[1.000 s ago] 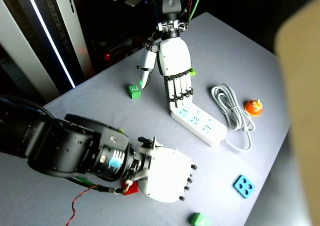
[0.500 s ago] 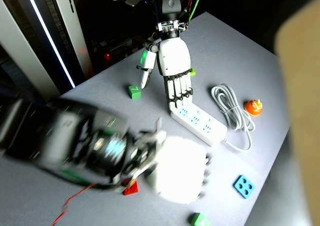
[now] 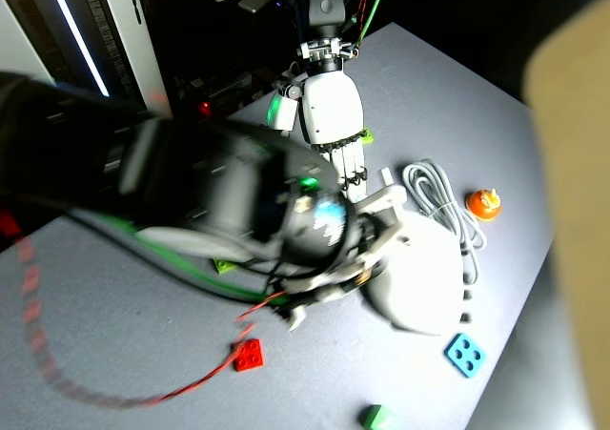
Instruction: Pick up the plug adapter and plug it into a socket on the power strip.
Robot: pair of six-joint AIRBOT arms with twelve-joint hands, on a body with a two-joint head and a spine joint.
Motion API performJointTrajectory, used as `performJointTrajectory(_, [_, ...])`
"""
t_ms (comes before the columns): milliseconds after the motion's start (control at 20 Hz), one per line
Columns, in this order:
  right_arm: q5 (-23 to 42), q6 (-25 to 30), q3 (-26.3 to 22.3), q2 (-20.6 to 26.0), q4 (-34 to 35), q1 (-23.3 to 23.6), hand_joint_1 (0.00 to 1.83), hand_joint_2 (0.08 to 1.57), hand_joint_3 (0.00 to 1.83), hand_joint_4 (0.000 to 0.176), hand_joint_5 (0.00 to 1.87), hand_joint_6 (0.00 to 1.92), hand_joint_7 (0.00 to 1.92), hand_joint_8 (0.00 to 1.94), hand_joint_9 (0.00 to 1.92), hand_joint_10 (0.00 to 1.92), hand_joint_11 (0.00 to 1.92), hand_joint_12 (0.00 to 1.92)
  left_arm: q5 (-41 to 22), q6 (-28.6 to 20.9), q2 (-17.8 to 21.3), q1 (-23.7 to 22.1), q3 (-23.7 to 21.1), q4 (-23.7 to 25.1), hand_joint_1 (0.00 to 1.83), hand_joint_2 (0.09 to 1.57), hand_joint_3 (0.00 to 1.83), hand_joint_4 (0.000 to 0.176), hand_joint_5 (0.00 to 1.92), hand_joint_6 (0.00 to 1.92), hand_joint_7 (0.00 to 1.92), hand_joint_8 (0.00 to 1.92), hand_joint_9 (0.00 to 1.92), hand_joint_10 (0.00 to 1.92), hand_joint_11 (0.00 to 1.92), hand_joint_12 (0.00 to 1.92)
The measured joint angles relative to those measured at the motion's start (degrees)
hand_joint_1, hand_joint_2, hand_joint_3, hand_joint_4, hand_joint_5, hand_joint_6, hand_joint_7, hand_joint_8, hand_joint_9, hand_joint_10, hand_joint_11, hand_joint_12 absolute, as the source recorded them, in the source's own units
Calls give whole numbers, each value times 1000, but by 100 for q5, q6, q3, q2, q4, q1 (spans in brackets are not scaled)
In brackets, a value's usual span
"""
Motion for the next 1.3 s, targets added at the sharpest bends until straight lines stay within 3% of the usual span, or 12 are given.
performJointTrajectory(100, [-166, 402, 286, -306, -363, 11, 1370, 1156, 0, 0, 801, 991, 940, 1153, 862, 1384, 724, 1553, 15, 0, 0, 7, 0, 2, 18, 1288, 0, 0, 95, 2, 87, 1, 77, 2, 0, 192])
performJointTrajectory(250, [-278, 660, 461, -459, -463, 63, 1377, 1134, 0, 0, 832, 948, 978, 1093, 916, 1313, 778, 1484, 17, -2, 0, 7, 0, 13, 1, 1298, 2, 0, 68, 1, 57, 1, 49, 1, 0, 138])
performJointTrajectory(450, [-448, 2437, 479, -632, -2157, 109, 1377, 1131, 0, 0, 843, 955, 983, 1080, 915, 1309, 772, 1507, 15, -2, 0, 17, -2, 17, 13, 1297, 0, 0, 66, 3, 54, 3, 48, 3, 0, 128])
performJointTrajectory(700, [-490, 2804, 461, -745, -2238, 107, 1365, 1164, 1, 0, 814, 994, 897, 1207, 826, 1403, 766, 1530, 15, 22, 0, 17, -7, 17, 17, 1291, 0, 0, 81, 3, 68, 2, 65, 3, 0, 197])
performJointTrajectory(850, [-487, 2809, 457, -780, -2441, 107, 1377, 1133, 0, 0, 852, 932, 973, 1102, 907, 1325, 788, 1495, 13, 20, 0, 37, -7, 22, 20, 1298, 1, 0, 69, 1, 58, 3, 47, 2, 0, 130])
performJointTrajectory(900, [-472, 2850, 452, -787, -2581, 107, 1367, 1155, 5, 0, 821, 979, 908, 1198, 847, 1374, 789, 1486, 13, 22, 2, 39, -9, 39, 3, 1295, 0, 0, 64, 0, 54, 1, 52, 2, 0, 145])
performJointTrajectory(1100, [-435, 3888, 448, -905, -3620, 90, 1365, 1166, 2, 0, 797, 1007, 897, 1211, 833, 1398, 771, 1504, 31, 24, 20, 42, -20, 37, 0, 1291, 0, 0, 55, 4, 41, 5, 33, 3, 0, 68])
performJointTrajectory(1150, [-439, 4111, 448, -931, -3906, 68, 1267, 1154, 0, 0, 859, 980, 954, 1219, 846, 1196, 767, 1504, 35, 24, 20, 42, -20, 37, 0, 1292, 0, 0, 54, 3, 42, 6, 32, 3, 0, 66])
performJointTrajectory(1250, [-442, 4175, 448, -964, -3971, 28, 1243, 1153, 1, 0, 858, 995, 966, 1225, 871, 1100, 771, 1501, 39, 24, 20, 42, -20, 37, 22, 1287, 0, 0, 63, 2, 50, 2, 40, 2, 0, 73])
performJointTrajectory(1300, [-444, 4183, 448, -979, -3978, 11, 1348, 1140, 0, 0, 870, 914, 953, 1158, 885, 1307, 759, 1515, 37, 24, 20, 42, -20, 37, 4, 1287, 0, 0, 50, 0, 39, 1, 30, 0, 0, 47])
